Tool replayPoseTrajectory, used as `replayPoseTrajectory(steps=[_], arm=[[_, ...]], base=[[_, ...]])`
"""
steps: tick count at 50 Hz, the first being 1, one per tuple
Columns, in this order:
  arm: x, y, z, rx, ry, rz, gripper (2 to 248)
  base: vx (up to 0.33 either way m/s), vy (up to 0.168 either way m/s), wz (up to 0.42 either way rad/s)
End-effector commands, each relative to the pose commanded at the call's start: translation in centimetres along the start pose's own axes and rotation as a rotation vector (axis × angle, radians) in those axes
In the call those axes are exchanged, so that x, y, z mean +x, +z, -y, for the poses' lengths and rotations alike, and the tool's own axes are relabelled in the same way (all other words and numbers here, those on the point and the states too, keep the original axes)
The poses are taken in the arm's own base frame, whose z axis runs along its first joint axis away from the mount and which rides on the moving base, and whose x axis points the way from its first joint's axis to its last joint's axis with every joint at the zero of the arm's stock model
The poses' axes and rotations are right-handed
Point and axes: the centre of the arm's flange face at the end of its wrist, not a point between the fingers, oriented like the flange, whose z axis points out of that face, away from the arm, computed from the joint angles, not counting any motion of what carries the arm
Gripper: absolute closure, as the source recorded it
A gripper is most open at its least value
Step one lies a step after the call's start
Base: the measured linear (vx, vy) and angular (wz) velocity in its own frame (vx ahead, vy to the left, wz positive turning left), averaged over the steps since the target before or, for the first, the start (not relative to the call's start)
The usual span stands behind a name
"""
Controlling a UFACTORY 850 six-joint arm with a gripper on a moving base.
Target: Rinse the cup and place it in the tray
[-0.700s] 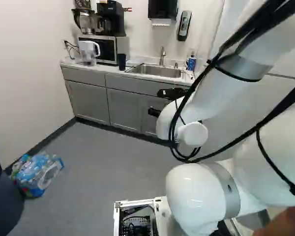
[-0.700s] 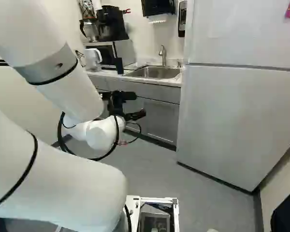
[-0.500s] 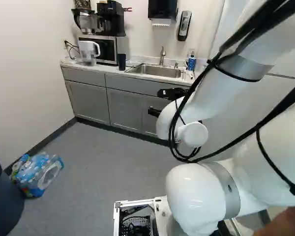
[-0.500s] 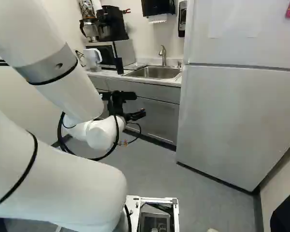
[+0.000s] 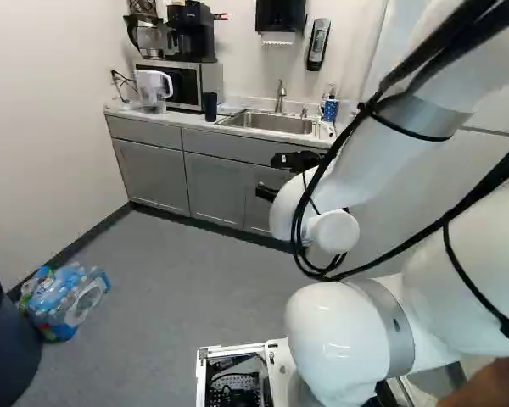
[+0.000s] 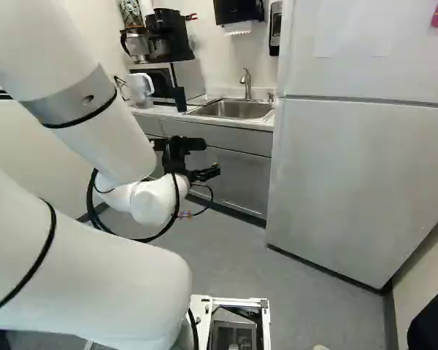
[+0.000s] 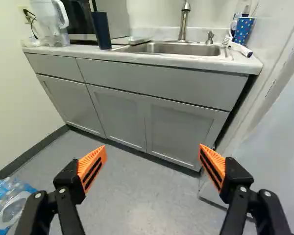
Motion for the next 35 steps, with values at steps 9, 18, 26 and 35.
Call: replayPoseTrajectory(steps=[9, 18, 26, 35], arm=[[0.9, 0.3, 0.0, 0.0, 0.0, -0.023, 3], [2.0, 0.6, 0.0, -0.002, 0.0, -0.047, 3], [3.0, 1.1, -0.2, -0.005, 0.001, -0.067, 3], [4.1, 1.5, -0.3, -0.009, 0.003, -0.089, 3]], base=[[0.0, 0.0, 0.0], [0.0, 0.0, 0.0], [0.0, 0.0, 0.0], [0.0, 0.0, 0.0]])
